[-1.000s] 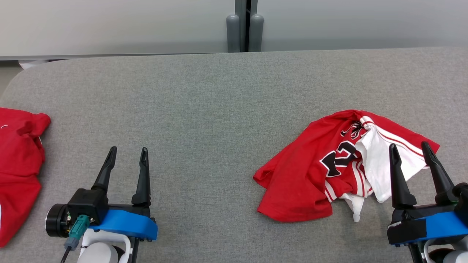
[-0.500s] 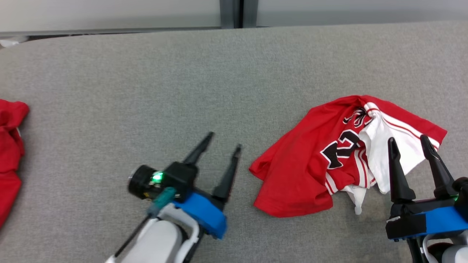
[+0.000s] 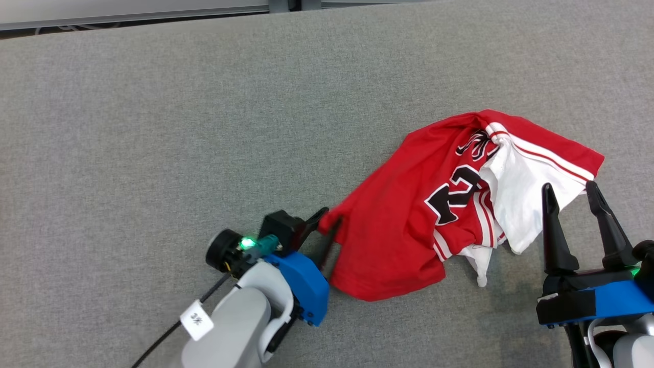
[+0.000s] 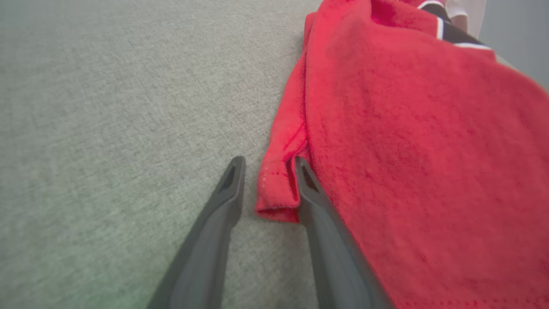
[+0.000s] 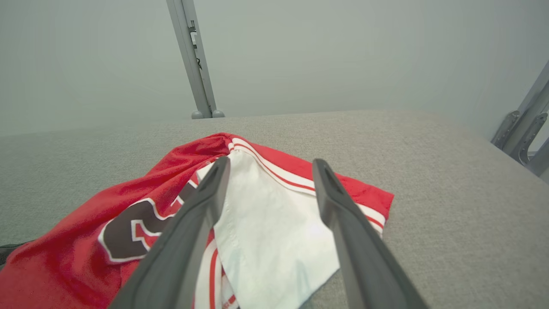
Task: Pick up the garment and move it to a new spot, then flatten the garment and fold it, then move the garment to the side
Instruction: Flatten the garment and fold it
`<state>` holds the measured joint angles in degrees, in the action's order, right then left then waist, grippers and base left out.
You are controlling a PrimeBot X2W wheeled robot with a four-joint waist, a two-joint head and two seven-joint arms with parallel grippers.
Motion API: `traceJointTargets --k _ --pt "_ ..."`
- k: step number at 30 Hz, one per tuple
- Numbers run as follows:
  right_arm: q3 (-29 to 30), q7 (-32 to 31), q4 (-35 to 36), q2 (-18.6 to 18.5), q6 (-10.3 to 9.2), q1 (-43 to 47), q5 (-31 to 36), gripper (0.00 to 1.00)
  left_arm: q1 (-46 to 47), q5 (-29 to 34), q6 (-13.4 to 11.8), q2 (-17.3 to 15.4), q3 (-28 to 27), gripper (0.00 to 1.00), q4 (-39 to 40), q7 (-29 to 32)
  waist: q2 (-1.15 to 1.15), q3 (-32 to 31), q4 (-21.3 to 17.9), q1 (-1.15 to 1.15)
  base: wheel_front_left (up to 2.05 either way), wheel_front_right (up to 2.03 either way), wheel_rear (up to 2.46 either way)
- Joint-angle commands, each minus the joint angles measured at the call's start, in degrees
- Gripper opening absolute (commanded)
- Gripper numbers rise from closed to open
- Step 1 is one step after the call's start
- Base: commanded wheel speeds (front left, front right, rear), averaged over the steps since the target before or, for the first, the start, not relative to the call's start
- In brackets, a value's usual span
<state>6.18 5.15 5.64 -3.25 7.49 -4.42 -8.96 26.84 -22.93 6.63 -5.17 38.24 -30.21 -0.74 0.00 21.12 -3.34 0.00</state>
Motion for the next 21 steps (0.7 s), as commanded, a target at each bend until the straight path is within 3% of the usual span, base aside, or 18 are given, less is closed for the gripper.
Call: traceJointTargets --k 1,11,21 --pt "0.28 0.44 -0.17 0.11 0.01 -0.6 -0.33 1.0 1.63 -0.19 0.23 -0.43 -0.98 0.0 -1.16 -1.9 0.0 -0.01 -0.16 0.0 0.0 0.0 0.0" --pt "1.44 0.91 -1.14 0.25 0.01 -0.24 -0.88 1.0 4.25 0.47 -3.09 -3.37 -5.12 0.0 3.66 -9.93 0.0 -1.81 0.57 0.0 0.0 0.0 0.0" --pt "1.95 0.57 -0.98 0.31 0.01 -0.02 -1.45 1.0 -1.49 -1.46 -10.11 -10.41 -11.68 0.0 19.18 -6.88 0.0 -3.39 2.47 0.0 0.0 0.0 0.0"
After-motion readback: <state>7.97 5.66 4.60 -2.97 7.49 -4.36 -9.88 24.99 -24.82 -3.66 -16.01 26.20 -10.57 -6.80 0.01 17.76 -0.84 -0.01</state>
